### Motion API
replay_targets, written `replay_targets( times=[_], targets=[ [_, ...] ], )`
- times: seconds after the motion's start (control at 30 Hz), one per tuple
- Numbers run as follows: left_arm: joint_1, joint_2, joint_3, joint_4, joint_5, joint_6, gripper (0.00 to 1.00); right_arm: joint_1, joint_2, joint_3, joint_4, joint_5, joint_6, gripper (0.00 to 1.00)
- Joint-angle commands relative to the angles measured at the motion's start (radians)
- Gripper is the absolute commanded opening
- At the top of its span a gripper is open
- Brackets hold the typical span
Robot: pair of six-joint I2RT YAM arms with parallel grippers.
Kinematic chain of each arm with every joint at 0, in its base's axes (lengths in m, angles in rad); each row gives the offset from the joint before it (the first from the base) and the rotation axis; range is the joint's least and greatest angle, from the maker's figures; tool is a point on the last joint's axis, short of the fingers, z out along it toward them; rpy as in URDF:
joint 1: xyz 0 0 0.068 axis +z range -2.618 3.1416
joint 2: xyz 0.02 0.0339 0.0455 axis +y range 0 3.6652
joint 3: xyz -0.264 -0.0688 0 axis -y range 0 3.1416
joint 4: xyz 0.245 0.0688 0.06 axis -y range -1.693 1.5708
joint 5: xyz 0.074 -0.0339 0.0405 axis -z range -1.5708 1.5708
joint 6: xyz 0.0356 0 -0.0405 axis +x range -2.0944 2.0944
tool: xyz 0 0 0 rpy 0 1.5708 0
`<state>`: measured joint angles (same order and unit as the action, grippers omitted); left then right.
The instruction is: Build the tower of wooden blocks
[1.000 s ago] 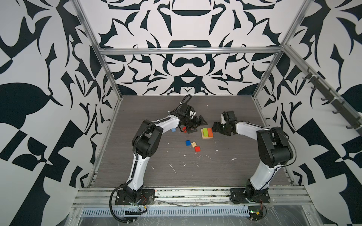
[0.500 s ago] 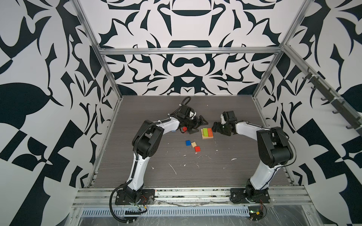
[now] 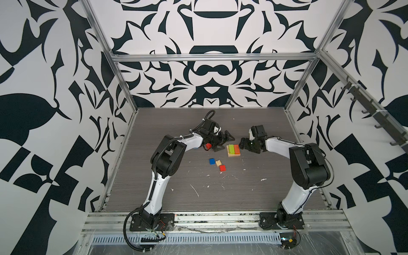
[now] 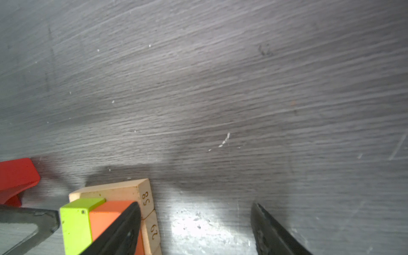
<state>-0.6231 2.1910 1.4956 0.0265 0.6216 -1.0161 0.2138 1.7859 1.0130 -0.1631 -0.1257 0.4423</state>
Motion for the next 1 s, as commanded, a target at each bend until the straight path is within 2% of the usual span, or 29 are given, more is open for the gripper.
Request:
replay_targets(
  times=[0.0, 0.3, 0.97],
  targets=[
    [-0.004, 0.031, 0.004, 0.023, -0.003, -0.031, 0.99, 0.004, -0.034, 0.027, -0.007, 0.017, 0.004, 0.82],
    [-0.004, 0.041, -0.004, 0.052, 0.006, -0.056, 1.0, 0.004, -0.035, 0.019, 0.012, -0.002, -0.001, 0.82],
    [-0.01, 0.048, 0.019, -0.014, -0.012, -0.038, 0.99, 0.004, -0.045, 0.002, 0.05, -0.036, -0.007, 0.82]
  ],
)
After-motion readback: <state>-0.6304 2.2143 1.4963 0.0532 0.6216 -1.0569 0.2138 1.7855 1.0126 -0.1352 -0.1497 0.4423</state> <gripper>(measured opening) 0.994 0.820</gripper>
